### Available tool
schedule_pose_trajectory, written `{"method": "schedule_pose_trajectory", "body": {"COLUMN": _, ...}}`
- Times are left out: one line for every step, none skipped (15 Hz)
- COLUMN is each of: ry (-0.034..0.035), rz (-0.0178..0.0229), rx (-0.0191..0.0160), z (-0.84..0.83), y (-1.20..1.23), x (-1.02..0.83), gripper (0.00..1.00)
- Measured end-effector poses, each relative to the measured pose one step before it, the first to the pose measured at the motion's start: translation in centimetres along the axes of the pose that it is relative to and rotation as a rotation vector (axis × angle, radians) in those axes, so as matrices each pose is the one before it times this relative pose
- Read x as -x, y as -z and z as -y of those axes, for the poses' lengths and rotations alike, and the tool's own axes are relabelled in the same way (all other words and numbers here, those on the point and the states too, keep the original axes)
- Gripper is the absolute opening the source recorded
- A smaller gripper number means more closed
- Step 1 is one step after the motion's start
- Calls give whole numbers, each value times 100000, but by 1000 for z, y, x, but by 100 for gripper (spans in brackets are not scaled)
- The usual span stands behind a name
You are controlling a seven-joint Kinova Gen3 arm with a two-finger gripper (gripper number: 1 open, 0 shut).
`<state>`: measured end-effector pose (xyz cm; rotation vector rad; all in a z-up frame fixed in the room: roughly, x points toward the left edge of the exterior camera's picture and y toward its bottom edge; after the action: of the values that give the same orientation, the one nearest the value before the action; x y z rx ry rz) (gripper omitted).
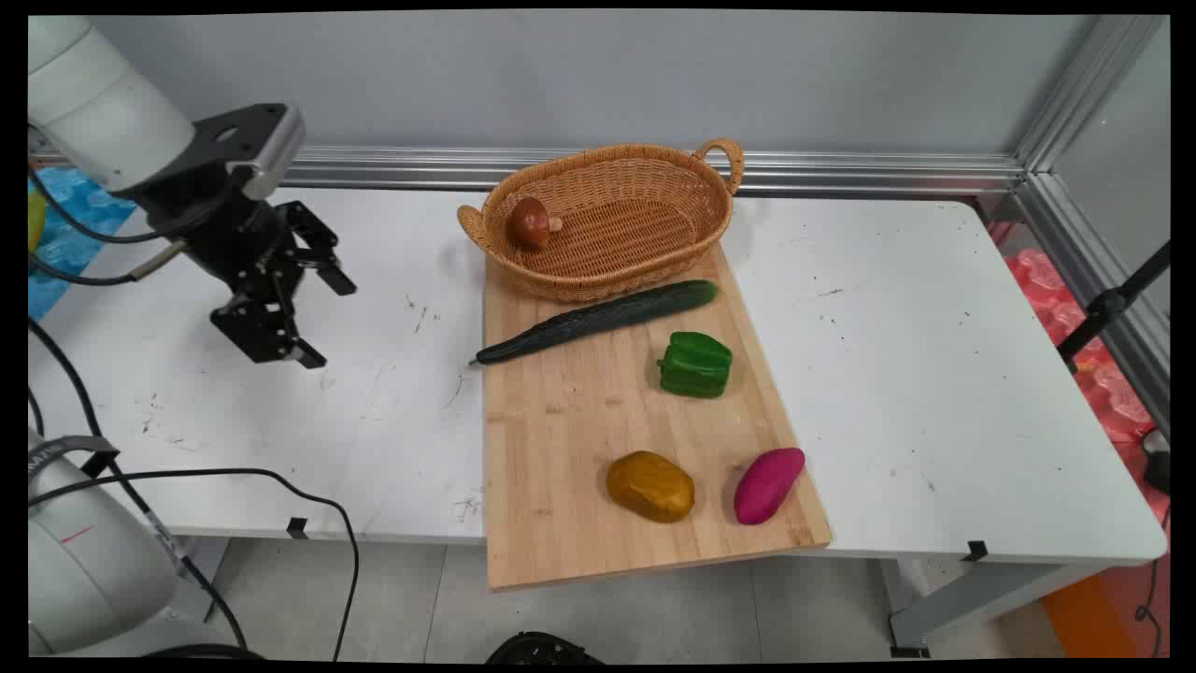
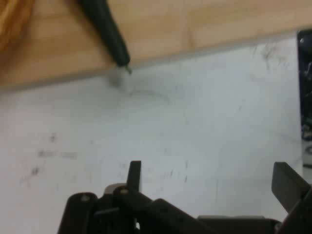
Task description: Pick up the potato from the cutting board
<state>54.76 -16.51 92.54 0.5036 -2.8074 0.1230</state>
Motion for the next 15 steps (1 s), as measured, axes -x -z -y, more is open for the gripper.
{"method": "schedule_pose_trajectory", "body": {"ry": -1060, "rz": -1612, "rx": 589, "z": -102, "y": -233, "x": -652, "gripper": 100}}
{"method": "schedule_pose_trajectory", "body": {"ry": -794, "rz": -1386, "rx": 490, "z": -83, "y": -272, "x": -613, "gripper": 100}}
{"method": "schedule_pose_trajectory", "body": {"ry": -477, "rz": -1012, "rx": 322, "z": -46, "y": -243, "x": -454, "gripper": 100}}
{"method": "schedule_pose_trajectory", "body": {"ry": -623, "rz": -1421, "rx": 471, "z": -88, "y": -385, "x": -657, "gripper": 100}}
{"method": "schedule_pose_trajectory", "body": {"ry": -393, "rz": -955, "rx": 368, "z": -59, "y": -316, "x": -452, "gripper": 100}}
{"method": "schedule_pose_trajectory", "body": {"ry": -562, "rz": -1418, "rx": 492, "z": -89, "y": -488, "x": -652, "gripper": 100}}
{"method": "schedule_pose_trajectory", "body": {"ry": -761, "rz": -1764, "rx": 605, "z": -97, "y": -740, "x": -860, "gripper": 100}}
{"method": "schedule_pose_trajectory", "body": {"ry": -518, "rz": -1196, "rx": 303, "z": -19, "y": -620, "x": -629, "gripper": 100}}
{"method": "schedule_pose_trajectory", "body": {"ry": -511, "rz": -1112, "rx": 249, "z": 11, "y": -607, "x": -584, "gripper": 100}}
{"method": "schedule_pose_trajectory", "body": {"ry": -406, "rz": -722, "rx": 197, "z": 15, "y": -446, "x": -402, "gripper": 100}}
{"method": "schedule_pose_trajectory", "body": {"ry": -614, "rz": -1045, "rx": 272, "z": 39, "y": -657, "x": -575, "gripper": 100}}
{"method": "schedule_pose_trajectory", "body": {"ry": -883, "rz": -1091, "rx": 382, "z": 38, "y": -829, "x": -657, "gripper": 100}}
{"method": "schedule_pose_trajectory", "body": {"ry": -873, "rz": -981, "rx": 390, "z": 50, "y": -865, "x": -628, "gripper": 100}}
{"method": "schedule_pose_trajectory", "body": {"ry": -851, "rz": -991, "rx": 415, "z": 55, "y": -875, "x": -600, "gripper": 100}}
{"method": "schedule_pose_trajectory", "body": {"ry": -866, "rz": -871, "rx": 510, "z": 53, "y": -921, "x": -579, "gripper": 100}}
